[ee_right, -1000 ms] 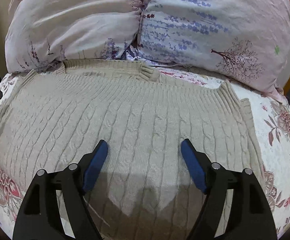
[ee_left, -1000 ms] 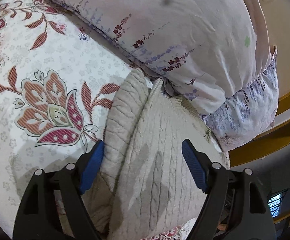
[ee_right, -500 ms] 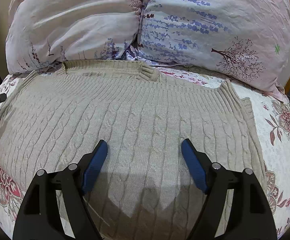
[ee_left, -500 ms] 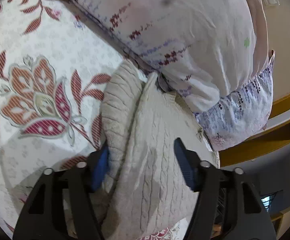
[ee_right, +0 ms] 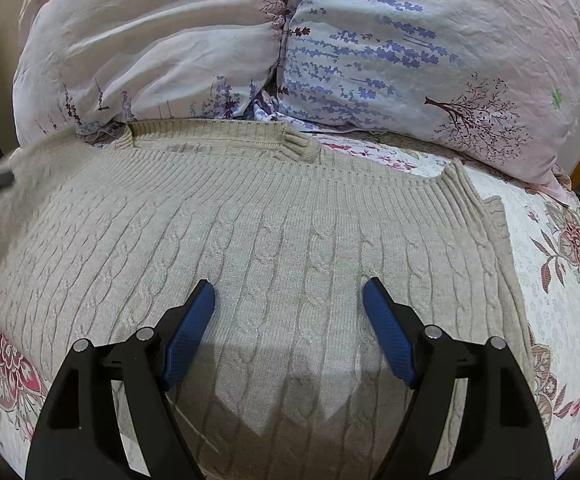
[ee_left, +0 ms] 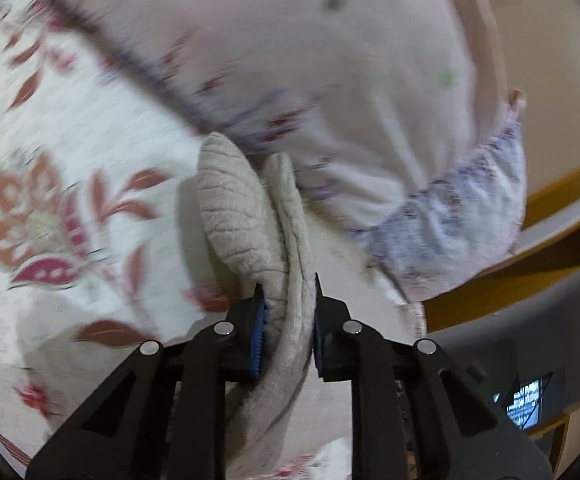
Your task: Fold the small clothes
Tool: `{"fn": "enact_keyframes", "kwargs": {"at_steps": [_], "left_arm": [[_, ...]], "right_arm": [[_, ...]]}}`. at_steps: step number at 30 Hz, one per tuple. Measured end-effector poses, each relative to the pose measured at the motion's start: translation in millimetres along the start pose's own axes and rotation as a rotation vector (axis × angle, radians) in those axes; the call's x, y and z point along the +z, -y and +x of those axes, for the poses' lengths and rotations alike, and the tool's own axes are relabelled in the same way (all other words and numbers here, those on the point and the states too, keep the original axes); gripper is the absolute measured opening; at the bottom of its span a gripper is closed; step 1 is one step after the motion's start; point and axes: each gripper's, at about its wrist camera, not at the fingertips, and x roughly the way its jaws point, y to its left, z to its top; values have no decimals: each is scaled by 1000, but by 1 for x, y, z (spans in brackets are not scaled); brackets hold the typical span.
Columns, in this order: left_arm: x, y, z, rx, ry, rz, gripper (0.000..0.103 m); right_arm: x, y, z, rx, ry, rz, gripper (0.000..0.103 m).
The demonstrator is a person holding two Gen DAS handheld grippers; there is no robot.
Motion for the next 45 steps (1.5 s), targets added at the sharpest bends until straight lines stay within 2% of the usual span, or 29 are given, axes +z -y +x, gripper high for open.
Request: {"fn": "enact_keyframes", "kwargs": {"at_steps": [4,10,12,15,20,23,25,27,29,30,33,34,36,38,40,45], "left_arm": [[-2,42,3,-94,8,61,18],[-20,89,31,-189,-29,118,17],[-27,100,40,-216,-44,125,17],[-38,122,57,-254,-74,149,17],[-68,152,104,-318,-169,162,17],[-95,160,151,-324,-271,146,17],[-109,161,173,-313,-332,133,19],[-120,170,185,-343,-385,138,20],[-124,179,183,-393,-427,147,43],[-124,182,177,-404,-421,165,55],[-115,183,140,-369,-321,258,72],[-109,179,126,-326,-272,283,76],[-98,168,104,-207,-180,321,78],[-90,152,91,-104,-135,332,78],[-86,133,87,-43,-130,310,78],[-86,101,102,-20,-193,234,77]], "right_arm": [[0,0,0,0,3,-1,79],[2,3,-2,13,3,-5,81],[3,12,-9,49,7,13,81],[-2,40,-30,60,66,82,81],[-15,89,-55,57,129,201,81],[-22,118,-62,44,138,281,81],[-28,135,-64,60,137,340,81],[-33,151,-66,93,133,403,81],[-34,160,-65,137,123,442,81],[-34,162,-64,168,115,457,81],[-34,167,-59,331,91,528,81],[-33,168,-55,372,81,544,80],[-30,167,-44,470,44,577,78],[-27,161,-36,499,9,573,71],[-25,153,-28,500,-23,555,67],[-20,134,-8,473,-92,504,61]]}}
